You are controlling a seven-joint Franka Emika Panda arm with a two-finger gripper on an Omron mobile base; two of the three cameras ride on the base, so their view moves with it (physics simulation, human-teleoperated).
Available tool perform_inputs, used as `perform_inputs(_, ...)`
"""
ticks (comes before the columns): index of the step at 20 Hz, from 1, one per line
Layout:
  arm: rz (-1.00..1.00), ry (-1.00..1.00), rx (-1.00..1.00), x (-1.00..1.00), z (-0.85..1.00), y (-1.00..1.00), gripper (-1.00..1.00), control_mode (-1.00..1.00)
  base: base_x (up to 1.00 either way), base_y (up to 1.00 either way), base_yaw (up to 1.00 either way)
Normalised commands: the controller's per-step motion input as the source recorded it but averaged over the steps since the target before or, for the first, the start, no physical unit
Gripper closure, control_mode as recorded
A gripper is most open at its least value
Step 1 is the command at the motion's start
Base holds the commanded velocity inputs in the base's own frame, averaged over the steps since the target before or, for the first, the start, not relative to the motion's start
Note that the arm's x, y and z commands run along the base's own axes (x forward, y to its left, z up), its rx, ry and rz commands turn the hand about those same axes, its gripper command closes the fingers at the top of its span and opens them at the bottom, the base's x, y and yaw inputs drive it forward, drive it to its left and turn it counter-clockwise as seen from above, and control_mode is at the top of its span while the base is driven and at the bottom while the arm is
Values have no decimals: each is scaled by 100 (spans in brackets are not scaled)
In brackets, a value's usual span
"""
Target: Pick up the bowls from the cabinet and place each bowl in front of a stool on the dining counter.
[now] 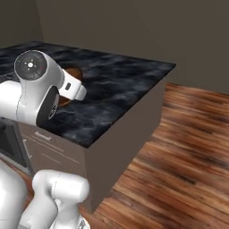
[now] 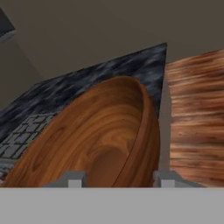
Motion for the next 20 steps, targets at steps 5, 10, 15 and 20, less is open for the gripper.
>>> perform_inputs(5,0,0,0,0,0,0,100,100,28,-100,17)
perform_inputs(10,0,0,0,0,0,0,100,100,82,-97,11)
perform_inputs(15,0,0,0,0,0,0,100,100,100,-96,8)
perform_inputs(20,0,0,0,0,0,0,100,100,100,-90,9)
